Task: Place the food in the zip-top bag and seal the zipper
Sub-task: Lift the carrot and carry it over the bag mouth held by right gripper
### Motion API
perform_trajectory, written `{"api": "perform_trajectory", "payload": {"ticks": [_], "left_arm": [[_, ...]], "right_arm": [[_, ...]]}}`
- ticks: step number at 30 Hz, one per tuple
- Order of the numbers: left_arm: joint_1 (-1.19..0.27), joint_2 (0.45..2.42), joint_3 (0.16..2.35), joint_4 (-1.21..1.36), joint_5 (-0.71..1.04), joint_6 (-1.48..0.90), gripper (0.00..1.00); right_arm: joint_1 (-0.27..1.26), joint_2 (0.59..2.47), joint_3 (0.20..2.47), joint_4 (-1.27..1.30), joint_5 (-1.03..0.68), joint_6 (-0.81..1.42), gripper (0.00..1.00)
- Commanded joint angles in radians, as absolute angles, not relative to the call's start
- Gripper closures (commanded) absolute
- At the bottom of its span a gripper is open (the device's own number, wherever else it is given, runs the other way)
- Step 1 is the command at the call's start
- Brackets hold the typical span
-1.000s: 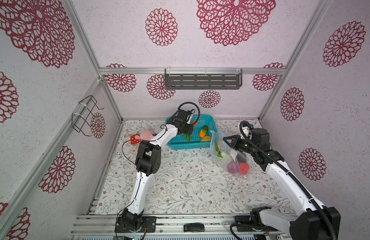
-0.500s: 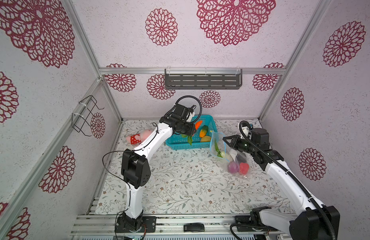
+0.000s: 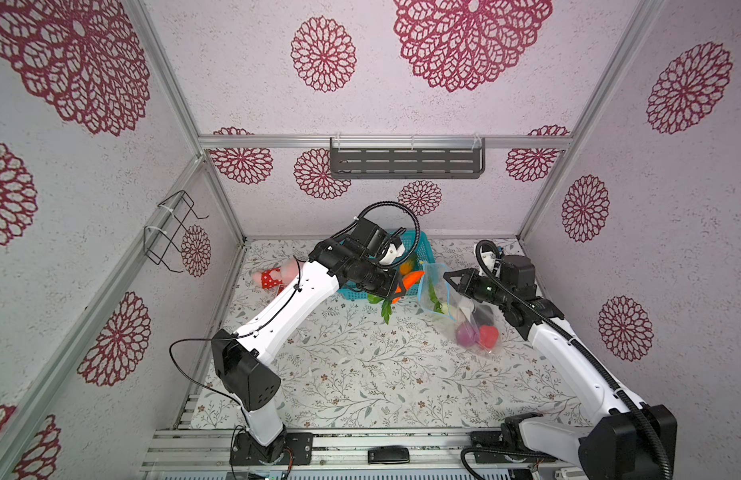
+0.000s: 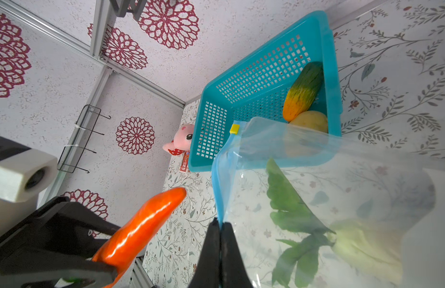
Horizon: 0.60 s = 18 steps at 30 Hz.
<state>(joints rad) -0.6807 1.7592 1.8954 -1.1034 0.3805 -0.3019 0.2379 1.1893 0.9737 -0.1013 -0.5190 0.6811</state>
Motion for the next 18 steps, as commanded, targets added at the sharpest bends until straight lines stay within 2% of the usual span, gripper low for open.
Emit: {"api": "perform_trajectory", "payload": {"ticks": [1, 18], "left_arm": [[-0.699, 1.777, 1.936, -1.173, 0.401, -0.278, 0.82], [-0.715, 1.951, 2.081, -1.183, 0.382, -0.260, 0.78]], "right_arm": [[0.257, 1.176, 0.997, -0.060, -0.499, 0.671, 1.00], [0.312, 1.138, 0.999, -0.077, -0.477, 0.667, 1.00]]}}
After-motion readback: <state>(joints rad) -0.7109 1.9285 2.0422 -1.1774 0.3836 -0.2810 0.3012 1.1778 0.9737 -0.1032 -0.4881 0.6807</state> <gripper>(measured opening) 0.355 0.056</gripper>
